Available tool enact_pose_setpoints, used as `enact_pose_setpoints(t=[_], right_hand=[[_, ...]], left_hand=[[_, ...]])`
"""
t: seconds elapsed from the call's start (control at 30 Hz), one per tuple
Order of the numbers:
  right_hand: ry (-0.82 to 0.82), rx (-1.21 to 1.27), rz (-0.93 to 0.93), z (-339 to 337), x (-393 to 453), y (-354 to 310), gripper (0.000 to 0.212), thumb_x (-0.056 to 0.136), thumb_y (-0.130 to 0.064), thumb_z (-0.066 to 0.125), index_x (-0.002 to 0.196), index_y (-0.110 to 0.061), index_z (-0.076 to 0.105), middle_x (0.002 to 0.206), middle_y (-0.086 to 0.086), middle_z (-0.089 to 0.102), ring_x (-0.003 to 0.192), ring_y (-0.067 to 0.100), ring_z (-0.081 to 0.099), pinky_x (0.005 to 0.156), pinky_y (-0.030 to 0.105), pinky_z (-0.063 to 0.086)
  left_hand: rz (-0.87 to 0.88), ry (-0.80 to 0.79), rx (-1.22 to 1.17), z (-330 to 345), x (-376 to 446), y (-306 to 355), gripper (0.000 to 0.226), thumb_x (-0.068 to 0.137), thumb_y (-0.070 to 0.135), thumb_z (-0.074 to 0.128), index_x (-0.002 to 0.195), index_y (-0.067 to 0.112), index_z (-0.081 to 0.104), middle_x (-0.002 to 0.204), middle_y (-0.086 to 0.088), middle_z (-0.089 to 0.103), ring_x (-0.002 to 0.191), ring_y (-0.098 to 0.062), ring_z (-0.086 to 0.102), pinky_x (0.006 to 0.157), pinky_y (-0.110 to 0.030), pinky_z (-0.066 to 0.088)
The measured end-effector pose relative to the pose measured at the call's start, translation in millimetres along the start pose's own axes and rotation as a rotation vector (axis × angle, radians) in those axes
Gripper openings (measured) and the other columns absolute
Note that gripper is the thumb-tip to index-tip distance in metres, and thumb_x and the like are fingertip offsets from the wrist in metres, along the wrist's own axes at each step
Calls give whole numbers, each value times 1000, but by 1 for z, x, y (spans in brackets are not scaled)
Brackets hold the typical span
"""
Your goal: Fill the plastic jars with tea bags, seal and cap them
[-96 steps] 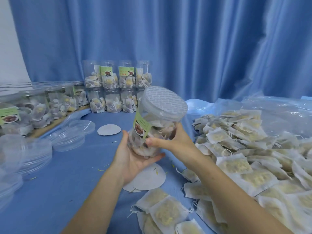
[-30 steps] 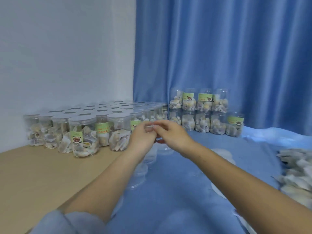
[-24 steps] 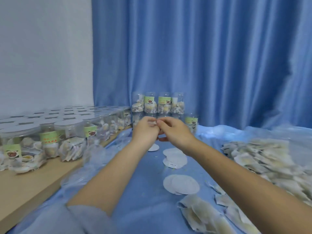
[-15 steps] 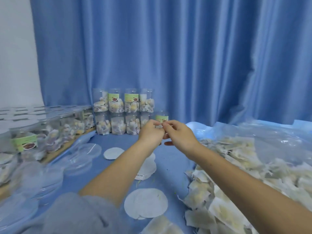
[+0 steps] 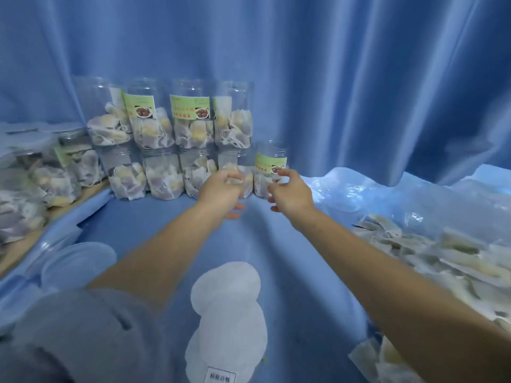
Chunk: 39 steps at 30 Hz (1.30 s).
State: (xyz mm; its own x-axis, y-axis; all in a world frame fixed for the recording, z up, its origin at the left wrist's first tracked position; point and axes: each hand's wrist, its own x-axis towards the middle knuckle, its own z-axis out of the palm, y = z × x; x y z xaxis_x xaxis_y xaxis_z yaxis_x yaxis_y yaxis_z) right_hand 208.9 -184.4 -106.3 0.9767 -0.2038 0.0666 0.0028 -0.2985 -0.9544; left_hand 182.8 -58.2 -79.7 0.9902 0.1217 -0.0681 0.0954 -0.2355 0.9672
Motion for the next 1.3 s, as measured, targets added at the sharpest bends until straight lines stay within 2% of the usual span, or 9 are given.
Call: enact_pose_setpoints(t=[0.13,0.27,0.37,0.57,0.7,0.83,0.97,1.1,1.3], right_hand=[[13,-140,-11,8,49,-7,61,85,-17,55,141,-25,32,117,8,58,110,31,56,91,43,50],[6,-363,38,14,91,-12,82,88,-31,56,147,-43,0,137,20,30,92,34,56,84,30,45],[-12,-551,59,18,109,-10,71,92,-33,53,148,-40,10,146,21,10,108,39,53,94,33,43],[83,-532,10,12,102,3,25,97,-23,46,118,-11,42,124,22,35,95,38,55,89,42,48],[139,-429,-130,1,63,17,6,96,-14,43,101,-18,42,112,14,44,85,31,52,68,33,43],[127,-449,-170,-16,9,20,13,97,-25,47,94,-25,34,98,10,40,78,28,46,52,29,27],[118,-454,-272,-36,-61,14,14,96,-28,49,97,-24,35,96,12,42,81,31,43,67,30,28],[101,-426,-413,-54,-139,-2,20,96,-30,50,97,-24,32,92,14,47,80,31,45,66,31,29],[91,-332,-582,-70,-257,-5,23,94,-29,54,108,-17,41,84,11,51,73,27,45,55,29,19]], left_hand=[[-53,-43,56,-5,45,-5,47,92,-3,36,114,30,61,82,0,54,60,-19,53,57,-27,45],[-94,-87,62,-4,75,-13,48,91,-2,39,110,37,58,101,-5,55,61,-18,55,57,-27,46],[-138,-95,43,-3,89,-19,44,91,0,40,105,39,57,105,-5,55,61,-18,57,58,-28,48],[-107,-73,47,0,85,-29,48,90,-1,39,115,34,62,100,-4,56,59,-16,57,56,-25,50],[-63,-61,20,5,59,-36,48,91,0,44,113,40,59,102,2,54,71,-20,60,69,-30,53],[-69,-79,18,8,15,-43,50,91,1,48,128,35,52,85,5,52,82,-25,56,71,-31,52],[-13,-119,76,10,-47,-40,60,88,6,58,137,36,42,101,-8,55,85,-24,51,77,-34,51],[109,-91,151,6,-118,-34,74,82,9,67,142,38,33,130,-5,49,94,-23,52,75,-33,50],[239,-35,115,-7,-233,-49,86,62,25,80,136,30,36,129,-4,55,105,-26,57,71,-33,46]])
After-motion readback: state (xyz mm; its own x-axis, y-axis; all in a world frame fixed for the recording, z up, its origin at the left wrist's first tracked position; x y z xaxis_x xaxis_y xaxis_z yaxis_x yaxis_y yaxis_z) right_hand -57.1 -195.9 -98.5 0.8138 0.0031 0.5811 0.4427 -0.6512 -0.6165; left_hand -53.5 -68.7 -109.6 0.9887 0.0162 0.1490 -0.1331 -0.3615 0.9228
